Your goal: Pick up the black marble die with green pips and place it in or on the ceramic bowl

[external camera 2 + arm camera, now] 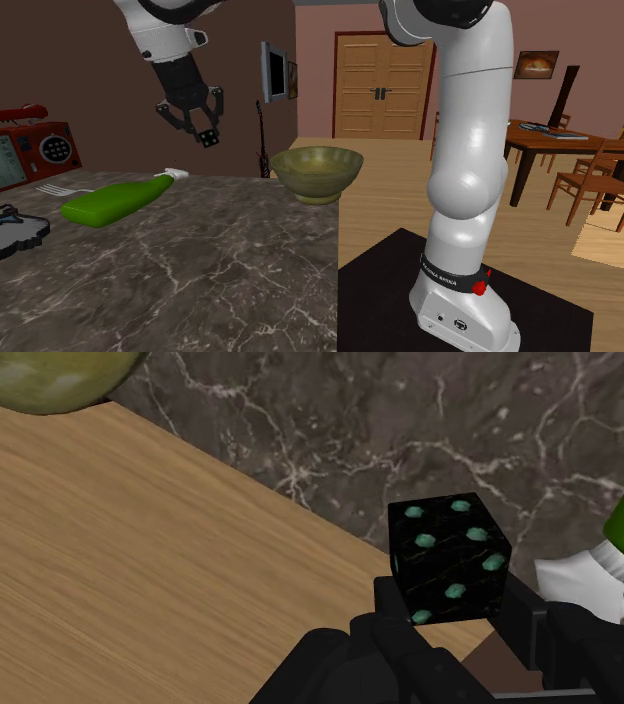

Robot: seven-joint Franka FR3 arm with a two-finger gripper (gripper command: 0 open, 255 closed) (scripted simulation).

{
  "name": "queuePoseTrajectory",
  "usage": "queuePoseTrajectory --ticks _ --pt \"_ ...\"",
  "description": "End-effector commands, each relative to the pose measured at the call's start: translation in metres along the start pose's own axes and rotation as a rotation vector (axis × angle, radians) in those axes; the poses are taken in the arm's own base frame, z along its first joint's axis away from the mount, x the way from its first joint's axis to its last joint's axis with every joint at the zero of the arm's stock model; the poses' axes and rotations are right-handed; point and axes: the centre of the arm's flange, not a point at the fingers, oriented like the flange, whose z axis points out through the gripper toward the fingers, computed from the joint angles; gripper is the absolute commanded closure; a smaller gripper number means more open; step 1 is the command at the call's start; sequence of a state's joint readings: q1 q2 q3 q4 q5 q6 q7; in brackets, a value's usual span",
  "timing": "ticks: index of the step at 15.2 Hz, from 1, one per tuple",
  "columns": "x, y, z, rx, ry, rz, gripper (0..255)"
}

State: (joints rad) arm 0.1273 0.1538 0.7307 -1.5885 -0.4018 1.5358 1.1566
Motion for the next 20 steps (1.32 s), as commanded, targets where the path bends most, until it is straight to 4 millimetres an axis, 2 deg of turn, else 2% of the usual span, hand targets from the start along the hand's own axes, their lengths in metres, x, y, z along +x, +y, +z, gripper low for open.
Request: queuePoseTrajectory --ticks 1,13,20 --pt "0.003 0.002 -0.011 0.000 0.000 0.000 255" --pt "0.015 0.018 -0.066 0.000 0.000 0.000 255" --pt "-0.046 0.086 -0.062 0.000 0.000 0.000 255"
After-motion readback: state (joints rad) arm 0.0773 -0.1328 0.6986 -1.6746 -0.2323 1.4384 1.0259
